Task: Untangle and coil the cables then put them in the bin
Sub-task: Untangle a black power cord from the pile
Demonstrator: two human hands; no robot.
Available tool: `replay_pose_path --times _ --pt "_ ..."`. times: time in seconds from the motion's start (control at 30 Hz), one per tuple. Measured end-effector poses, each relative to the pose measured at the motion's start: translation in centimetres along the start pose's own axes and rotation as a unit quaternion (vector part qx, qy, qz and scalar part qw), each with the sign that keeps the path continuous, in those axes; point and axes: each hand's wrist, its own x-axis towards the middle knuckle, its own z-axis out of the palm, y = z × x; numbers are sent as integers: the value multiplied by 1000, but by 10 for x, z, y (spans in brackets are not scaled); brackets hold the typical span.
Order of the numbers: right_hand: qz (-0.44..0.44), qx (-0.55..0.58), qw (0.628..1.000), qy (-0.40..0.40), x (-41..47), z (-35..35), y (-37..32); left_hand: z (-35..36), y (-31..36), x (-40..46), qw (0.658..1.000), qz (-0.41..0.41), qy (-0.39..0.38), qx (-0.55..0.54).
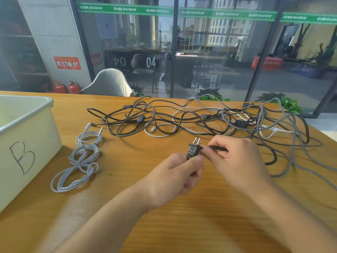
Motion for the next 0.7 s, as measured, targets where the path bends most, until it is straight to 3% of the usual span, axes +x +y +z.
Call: replay_pose_path --times 0.13,0.3,0.4,0.53,0.7 --pt "83 124 986 -76 3 -7 -4 -4 -3 0 1000 -10 13 21" --pt "184 328 908 -185 5 -21 -10 -3 -8 4 997 -19 45 58" --pt "142 367 886 -245 4 -27 -11 -7 -10 6 994 -10 88 57" --pt "73 343 889 -296 2 -28 -11 -11 -13 9 987 15 151 56" --pt "42 319 897 -302 -4 -14 -14 -14 -12 7 980 29 196 24"
